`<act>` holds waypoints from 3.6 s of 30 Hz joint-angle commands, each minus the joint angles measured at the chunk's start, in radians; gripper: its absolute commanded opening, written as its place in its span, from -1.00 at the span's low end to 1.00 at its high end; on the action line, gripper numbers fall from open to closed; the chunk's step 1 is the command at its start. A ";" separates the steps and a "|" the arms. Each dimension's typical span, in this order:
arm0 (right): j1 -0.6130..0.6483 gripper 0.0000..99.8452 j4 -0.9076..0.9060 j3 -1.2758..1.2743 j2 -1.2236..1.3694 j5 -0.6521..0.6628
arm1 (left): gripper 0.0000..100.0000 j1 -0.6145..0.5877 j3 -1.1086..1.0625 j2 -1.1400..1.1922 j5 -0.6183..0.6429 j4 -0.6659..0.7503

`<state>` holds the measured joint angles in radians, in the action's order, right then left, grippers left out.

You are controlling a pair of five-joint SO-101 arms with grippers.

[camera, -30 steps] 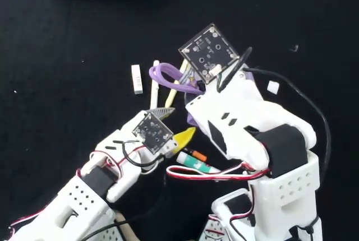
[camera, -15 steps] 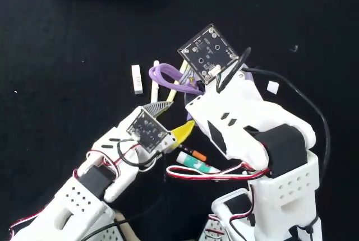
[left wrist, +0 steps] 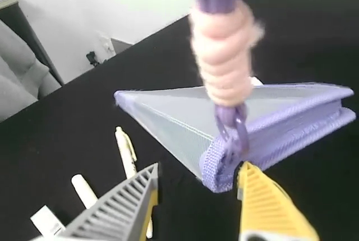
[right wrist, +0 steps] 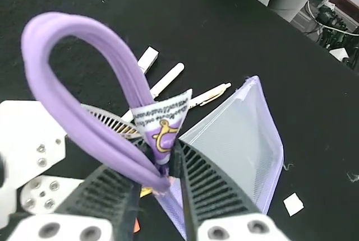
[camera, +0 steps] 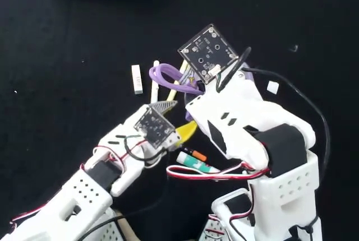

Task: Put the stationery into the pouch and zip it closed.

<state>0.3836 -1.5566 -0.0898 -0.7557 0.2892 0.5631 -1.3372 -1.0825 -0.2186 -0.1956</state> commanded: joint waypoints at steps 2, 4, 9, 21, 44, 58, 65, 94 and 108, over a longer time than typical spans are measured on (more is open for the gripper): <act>-0.009 -0.98 -0.005 0.018 -0.021 0.006 | -0.54 -0.012 0.076 0.017 0.008 0.031; -0.009 -0.98 -0.005 0.016 -0.021 0.006 | -0.54 -0.012 0.087 0.020 0.008 0.031; -0.009 -0.98 -0.006 0.016 -0.021 0.006 | -0.56 -0.010 0.096 0.025 0.008 0.031; -0.009 -0.98 -0.006 0.016 -0.021 0.006 | -0.76 -0.001 0.085 0.028 0.008 0.031; -0.107 -0.98 -0.144 0.133 -0.028 0.040 | -0.94 0.044 0.087 0.026 0.003 0.031; -0.221 -0.98 -0.203 0.176 -0.027 0.087 | -0.94 -0.002 0.093 0.025 0.008 0.031; -0.218 -0.98 -0.196 0.176 -0.021 0.083 | -0.70 0.025 0.091 0.026 0.106 0.021; -0.216 -0.98 -0.183 0.179 -0.024 0.091 | -0.51 0.145 0.384 0.422 0.204 -0.106; -0.216 -0.98 -0.181 0.176 -0.021 0.092 | -0.51 0.136 0.289 0.176 0.204 -0.104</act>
<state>0.1718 -1.7331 0.0391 -0.7557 0.3721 0.7058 -1.0549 -0.8477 -0.0100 -0.3061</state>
